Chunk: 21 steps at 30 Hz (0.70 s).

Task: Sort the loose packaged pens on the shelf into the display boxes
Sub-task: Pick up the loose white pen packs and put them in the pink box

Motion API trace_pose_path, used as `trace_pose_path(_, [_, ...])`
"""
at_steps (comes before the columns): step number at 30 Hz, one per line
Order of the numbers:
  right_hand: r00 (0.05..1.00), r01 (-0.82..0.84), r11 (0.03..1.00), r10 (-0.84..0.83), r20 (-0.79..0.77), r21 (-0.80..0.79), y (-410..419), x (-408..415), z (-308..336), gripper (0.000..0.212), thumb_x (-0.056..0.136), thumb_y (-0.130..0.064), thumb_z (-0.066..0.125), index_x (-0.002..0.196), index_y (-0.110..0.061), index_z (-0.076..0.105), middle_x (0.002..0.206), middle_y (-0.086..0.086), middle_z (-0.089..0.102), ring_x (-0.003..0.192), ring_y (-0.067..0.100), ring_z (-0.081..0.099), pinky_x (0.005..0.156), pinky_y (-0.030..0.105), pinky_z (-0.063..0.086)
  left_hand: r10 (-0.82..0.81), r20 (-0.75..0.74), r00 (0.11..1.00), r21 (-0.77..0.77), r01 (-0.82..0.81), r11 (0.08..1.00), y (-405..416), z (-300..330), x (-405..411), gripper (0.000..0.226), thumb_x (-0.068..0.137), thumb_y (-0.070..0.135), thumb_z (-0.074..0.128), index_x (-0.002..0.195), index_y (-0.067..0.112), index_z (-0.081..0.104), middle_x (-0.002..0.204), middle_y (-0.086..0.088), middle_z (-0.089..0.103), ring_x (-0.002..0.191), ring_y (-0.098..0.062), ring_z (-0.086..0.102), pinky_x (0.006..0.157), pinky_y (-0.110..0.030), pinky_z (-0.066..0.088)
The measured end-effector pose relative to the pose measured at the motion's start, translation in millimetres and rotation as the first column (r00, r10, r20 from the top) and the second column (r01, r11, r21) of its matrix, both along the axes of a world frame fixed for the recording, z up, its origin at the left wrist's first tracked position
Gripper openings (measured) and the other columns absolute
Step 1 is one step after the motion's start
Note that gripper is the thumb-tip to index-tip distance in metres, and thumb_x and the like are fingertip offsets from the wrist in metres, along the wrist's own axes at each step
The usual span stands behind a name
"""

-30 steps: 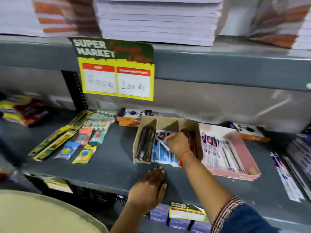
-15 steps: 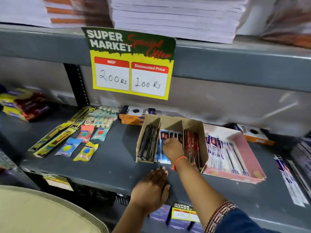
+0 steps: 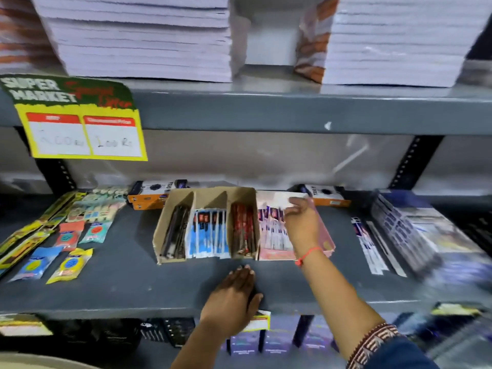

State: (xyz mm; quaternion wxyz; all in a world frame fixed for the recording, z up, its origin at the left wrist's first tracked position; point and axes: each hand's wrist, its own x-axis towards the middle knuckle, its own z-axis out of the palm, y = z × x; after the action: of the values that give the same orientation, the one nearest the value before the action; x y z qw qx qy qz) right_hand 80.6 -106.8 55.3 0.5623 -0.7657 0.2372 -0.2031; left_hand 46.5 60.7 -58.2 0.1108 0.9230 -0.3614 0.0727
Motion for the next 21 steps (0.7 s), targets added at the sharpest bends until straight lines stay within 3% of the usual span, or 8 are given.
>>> trace_pose_path(1, [0.996, 0.082, 0.996, -0.082, -0.016, -0.019, -18, -5, -4, 0.026, 0.092, -0.006, 0.042, 0.087, -0.026, 0.058, 0.054, -0.002, 0.063, 0.052, 0.004, 0.061, 0.045, 0.014, 0.041, -0.02, -0.039, 0.999, 0.018, 0.02, 1.0, -10, 0, -1, 0.056, 0.093, 0.04, 0.041, 0.134, 0.001, 0.043, 0.142, -0.009, 0.042, 0.131, -0.017, 0.039, 0.107, -0.022, 0.023])
trace_pose_path(2, [0.986, 0.145, 0.988, -0.148, -0.071, -0.05, -34, -13, -6, 0.023, 0.093, -0.009, 0.044, 0.096, -0.017, 0.065, 0.071, 0.008, 0.07, 0.07, 0.016, 0.067, 0.051, 0.02, 0.04, -0.03, -0.068, 0.997, 0.037, 0.033, 0.999, -17, -1, -1, 0.058, 0.098, 0.041, 0.03, 0.142, 0.004, 0.027, 0.151, -0.008, 0.026, 0.138, -0.017, 0.022, 0.111, -0.023, 0.009])
trace_pose_path(5, [0.918, 0.262, 0.94, -0.312, -0.245, -0.217, -87, -39, -27, 0.028, 0.088, 0.002, 0.045, 0.108, 0.01, 0.063, 0.113, 0.032, 0.064, 0.109, 0.04, 0.06, 0.081, 0.033, 0.047, -0.03, -0.098, 0.995, 0.085, 0.038, 0.996, -37, -5, 3, 0.06, 0.099, 0.044, 0.02, 0.146, 0.01, 0.011, 0.156, -0.006, 0.007, 0.141, -0.017, 0.004, 0.111, -0.025, -0.002])
trace_pose_path(11, [0.718, 0.041, 0.874, -0.363, -0.594, -0.484, -148, -69, -59, 0.038, 0.089, -0.015, 0.046, 0.123, 0.001, 0.054, 0.132, 0.025, 0.053, 0.124, 0.04, 0.048, 0.101, 0.042, 0.041, -0.087, -0.12, 0.989, 0.151, 0.104, 0.983, -54, -9, 13, 0.06, 0.098, 0.047, 0.015, 0.147, 0.014, 0.005, 0.157, -0.002, -0.002, 0.141, -0.012, -0.004, 0.104, -0.02, -0.014])
trace_pose_path(14, [0.727, 0.003, 0.866, -0.345, -0.594, -0.5, -156, -67, -70, 0.034, 0.088, -0.009, 0.047, 0.119, 0.003, 0.054, 0.126, 0.025, 0.058, 0.116, 0.036, 0.057, 0.095, 0.04, 0.047, -0.075, -0.133, 0.988, 0.135, 0.093, 0.986, -52, -14, 14, 0.061, 0.097, 0.05, 0.015, 0.147, 0.017, 0.004, 0.156, 0.003, -0.004, 0.14, -0.009, -0.006, 0.105, -0.019, -0.015])
trace_pose_path(16, [0.742, 0.048, 0.895, -0.329, -0.584, -0.444, -159, -64, -73, 0.029, 0.087, -0.003, 0.046, 0.111, 0.004, 0.059, 0.117, 0.025, 0.063, 0.084, 0.033, 0.066, 0.075, 0.035, 0.051, -0.07, -0.128, 0.989, 0.115, 0.085, 0.99, -50, -15, 14, 0.061, 0.097, 0.05, 0.016, 0.147, 0.019, 0.005, 0.156, 0.004, -0.002, 0.14, -0.008, -0.005, 0.105, -0.019, -0.014])
trace_pose_path(18, [0.76, 0.115, 0.925, -0.317, -0.567, -0.362, -163, -62, -73, 0.024, 0.086, -0.002, 0.047, 0.102, 0.005, 0.063, 0.097, 0.024, 0.069, 0.046, 0.021, 0.053, 0.055, 0.027, 0.044, -0.067, -0.132, 0.989, 0.102, 0.08, 0.992, -50, -15, 15, 0.06, 0.097, 0.051, 0.016, 0.147, 0.02, 0.005, 0.156, 0.006, -0.001, 0.14, -0.007, -0.006, 0.105, -0.019, -0.013])
trace_pose_path(21, [0.769, 0.149, 0.951, -0.283, -0.574, -0.27, -167, -57, -70, 0.012, 0.083, 0.001, 0.051, 0.089, 0.004, 0.06, 0.059, 0.013, 0.055, 0.037, 0.021, 0.049, 0.04, 0.024, 0.043, -0.064, -0.152, 0.986, 0.101, 0.08, 0.992, -50, -14, 15, 0.061, 0.096, 0.052, 0.015, 0.147, 0.022, 0.003, 0.156, 0.008, -0.003, 0.139, -0.005, -0.007, 0.105, -0.019, -0.013])
